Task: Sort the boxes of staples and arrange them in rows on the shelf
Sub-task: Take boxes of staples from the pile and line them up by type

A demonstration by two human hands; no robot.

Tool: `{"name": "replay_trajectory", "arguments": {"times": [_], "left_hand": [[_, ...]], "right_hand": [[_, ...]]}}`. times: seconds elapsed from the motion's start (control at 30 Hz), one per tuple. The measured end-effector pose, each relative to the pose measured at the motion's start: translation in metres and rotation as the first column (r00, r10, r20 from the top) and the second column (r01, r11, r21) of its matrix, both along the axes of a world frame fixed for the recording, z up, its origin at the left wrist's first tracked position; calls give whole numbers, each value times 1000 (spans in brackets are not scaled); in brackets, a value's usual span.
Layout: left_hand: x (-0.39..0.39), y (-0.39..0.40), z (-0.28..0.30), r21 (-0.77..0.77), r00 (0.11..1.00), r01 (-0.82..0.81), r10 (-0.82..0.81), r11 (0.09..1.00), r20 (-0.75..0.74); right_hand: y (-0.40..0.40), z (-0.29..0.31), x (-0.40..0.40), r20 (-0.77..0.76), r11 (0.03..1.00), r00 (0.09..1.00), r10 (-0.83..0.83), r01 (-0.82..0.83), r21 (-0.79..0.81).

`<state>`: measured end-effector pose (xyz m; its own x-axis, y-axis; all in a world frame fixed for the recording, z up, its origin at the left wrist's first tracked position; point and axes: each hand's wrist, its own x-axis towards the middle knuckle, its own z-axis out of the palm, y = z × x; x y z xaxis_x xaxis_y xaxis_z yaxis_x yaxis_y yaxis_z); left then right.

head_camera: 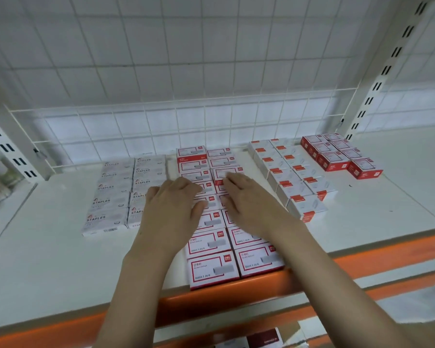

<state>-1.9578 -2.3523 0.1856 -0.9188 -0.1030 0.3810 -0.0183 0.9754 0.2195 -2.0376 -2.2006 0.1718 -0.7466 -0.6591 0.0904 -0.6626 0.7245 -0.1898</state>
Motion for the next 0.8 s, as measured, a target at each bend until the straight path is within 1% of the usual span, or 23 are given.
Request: {"name": "replay_trajectory", "arguments": {"times": [0.13,0.27,0.37,0.6,0.67,0.8], "left_hand": [[-3,-1,-1,19,1000,9,-9,1000,2],[-5,-5,-6,-5,999,22,-22,1000,-32],[-6,-7,-7,2,999,21,-21,1000,-34],[-9,-9,-8,9,999,20,-19,1000,-39],[-9,-7,-7,17,999,20,-20,1000,-27],[-9,1,-5,31,999,14,-16,999,48]], "right_hand": [[-7,0,-23,42,999,999,-28,26,42],[-19,4,-48,52,996,998,-28,24,87],[-27,7,-60,88,997,996,-33,26,78],[-37,11,-67,93,999,996,-11,7,45],[-38,13,-68,79,999,997,2,-5,39],[-32,15,-69,78,998,997,21,-25,56]]}}
